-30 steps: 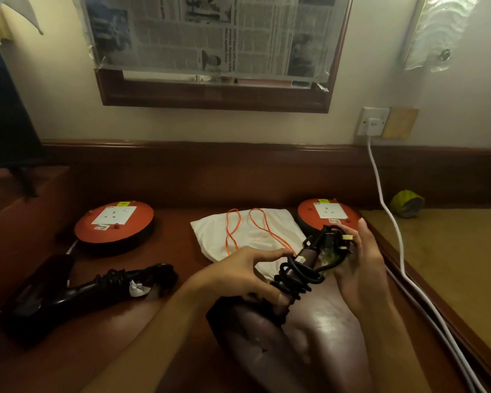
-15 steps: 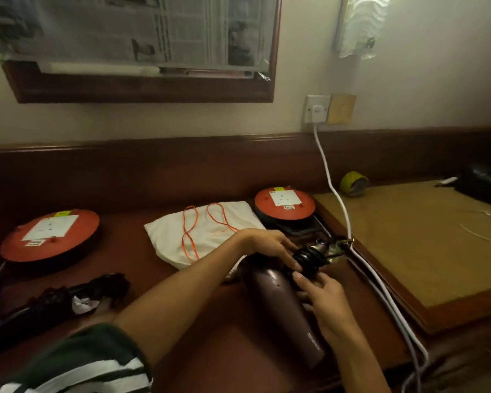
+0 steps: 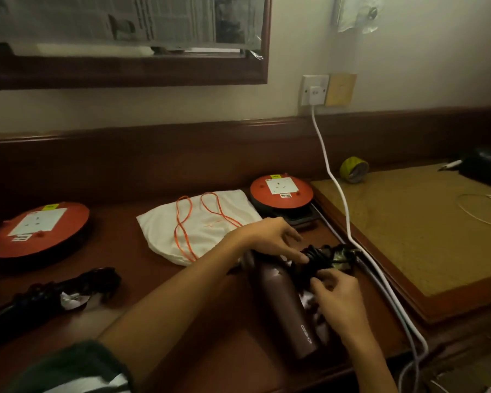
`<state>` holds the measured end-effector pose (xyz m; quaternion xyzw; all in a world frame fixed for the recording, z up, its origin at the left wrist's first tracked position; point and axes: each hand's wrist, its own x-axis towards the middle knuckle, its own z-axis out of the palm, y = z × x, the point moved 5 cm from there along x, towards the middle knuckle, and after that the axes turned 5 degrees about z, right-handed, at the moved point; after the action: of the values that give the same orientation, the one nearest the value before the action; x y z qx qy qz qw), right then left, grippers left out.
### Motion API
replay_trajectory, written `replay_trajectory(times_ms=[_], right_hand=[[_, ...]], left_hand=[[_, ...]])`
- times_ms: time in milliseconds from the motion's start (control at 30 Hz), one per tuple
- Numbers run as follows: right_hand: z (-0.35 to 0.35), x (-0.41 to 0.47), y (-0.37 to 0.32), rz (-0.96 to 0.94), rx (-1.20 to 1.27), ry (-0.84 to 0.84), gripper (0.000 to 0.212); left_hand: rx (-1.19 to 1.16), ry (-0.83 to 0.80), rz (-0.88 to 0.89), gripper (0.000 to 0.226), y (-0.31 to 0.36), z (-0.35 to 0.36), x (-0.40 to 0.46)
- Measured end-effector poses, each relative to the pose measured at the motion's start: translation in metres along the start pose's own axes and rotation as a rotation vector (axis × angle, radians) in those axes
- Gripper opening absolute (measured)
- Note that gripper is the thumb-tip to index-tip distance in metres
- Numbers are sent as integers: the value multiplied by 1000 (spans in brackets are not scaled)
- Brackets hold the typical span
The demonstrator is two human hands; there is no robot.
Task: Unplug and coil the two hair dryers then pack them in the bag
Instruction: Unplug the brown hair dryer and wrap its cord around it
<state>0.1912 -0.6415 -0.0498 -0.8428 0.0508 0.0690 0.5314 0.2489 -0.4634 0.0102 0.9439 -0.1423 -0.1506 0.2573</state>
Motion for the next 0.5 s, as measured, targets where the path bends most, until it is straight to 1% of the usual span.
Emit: replay_trajectory(times_ms=[33,67,100,133,167,200,233,267,300,333,400,433,500], right_hand=[[-7,3,-4,-107,-147,70,29],[-13,6,-11,-232,-289,133,33],[-15,12,-17,-357,-428,171,44],[-16,19,-23,-462,-558,167,58],[-14,29,-26,-525,-668,114,72],[-11,39,-27,-540,-757,19,80],[-6,48,-28,-534,-819,-94,82],[-2,56,-27,-529,-845,-190,79],[1,62,-27,-529,-841,-247,73],[1,65,-29,-525,-831,-273,67],[-1,65,-32,-535,-838,-262,62],[-2,62,-31,-541,-854,-248,62],[-6,54,-25,-556,-860,-195,59]], left_hand=[[-36,93,0,70,-1,-4,-13],[-36,203,-5,67,-1,-9,-27],[-5,318,-29,65,-2,-12,-43],[39,418,-82,66,-3,-12,-60],[72,480,-154,69,-3,-8,-78],[90,497,-221,73,-3,-1,-93],[93,479,-266,76,-2,9,-105],[80,440,-290,79,-3,20,-111],[42,403,-292,82,-3,30,-115],[-16,373,-279,85,-4,37,-116],[-125,348,-240,91,-6,42,-114],[-154,353,-224,94,-6,40,-112],[-142,352,-195,94,-6,33,-107]])
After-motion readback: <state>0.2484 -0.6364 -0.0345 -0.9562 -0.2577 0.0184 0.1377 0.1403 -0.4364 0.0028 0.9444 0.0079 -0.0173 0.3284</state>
